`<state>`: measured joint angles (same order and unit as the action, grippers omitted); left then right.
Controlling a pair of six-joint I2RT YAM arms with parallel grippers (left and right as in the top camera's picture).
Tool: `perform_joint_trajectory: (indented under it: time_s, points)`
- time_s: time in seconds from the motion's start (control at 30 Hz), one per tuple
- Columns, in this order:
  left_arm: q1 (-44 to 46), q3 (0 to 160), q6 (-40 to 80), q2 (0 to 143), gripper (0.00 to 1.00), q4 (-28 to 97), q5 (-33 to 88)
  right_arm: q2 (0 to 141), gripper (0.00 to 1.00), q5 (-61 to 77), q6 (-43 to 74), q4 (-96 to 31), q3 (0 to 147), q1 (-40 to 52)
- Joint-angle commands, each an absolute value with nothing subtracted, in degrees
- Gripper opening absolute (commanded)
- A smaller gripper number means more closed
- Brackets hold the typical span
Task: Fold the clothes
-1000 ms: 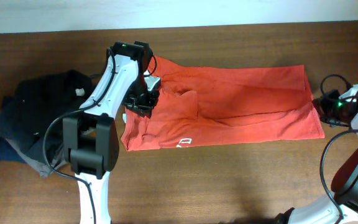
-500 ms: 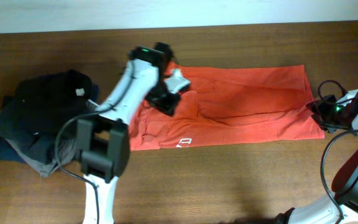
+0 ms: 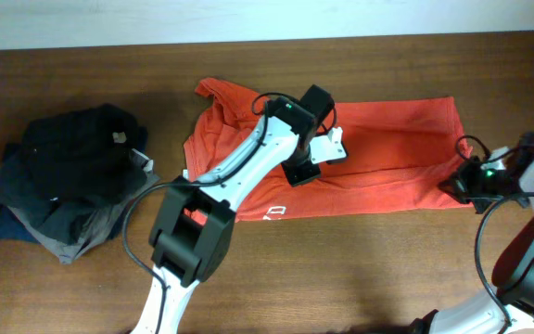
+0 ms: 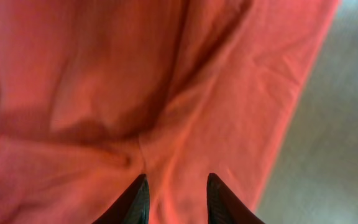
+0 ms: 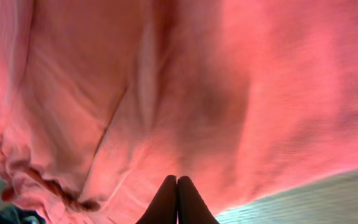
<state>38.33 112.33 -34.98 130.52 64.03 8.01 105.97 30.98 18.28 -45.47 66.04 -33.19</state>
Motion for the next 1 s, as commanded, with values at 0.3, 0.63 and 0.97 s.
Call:
perform_joint_trajectory:
  time_s: [0.3, 0.63, 0.97]
  points:
    - [39.0, 112.12, -40.64, 134.61, 0.58, 56.07, 7.2, 106.13, 0.14, 32.77, 16.23, -47.05, 66.32, -25.1]
    - [39.24, 112.03, -40.88, 135.06, 0.45, 56.34, 7.55, 106.15, 0.24, 30.55, 16.08, -49.1, 65.56, -20.91]
    - [39.66, 109.84, -42.13, 135.06, 0.43, 56.6, 10.0, 106.15, 0.24, 30.2, 16.08, -49.1, 62.74, -19.38]
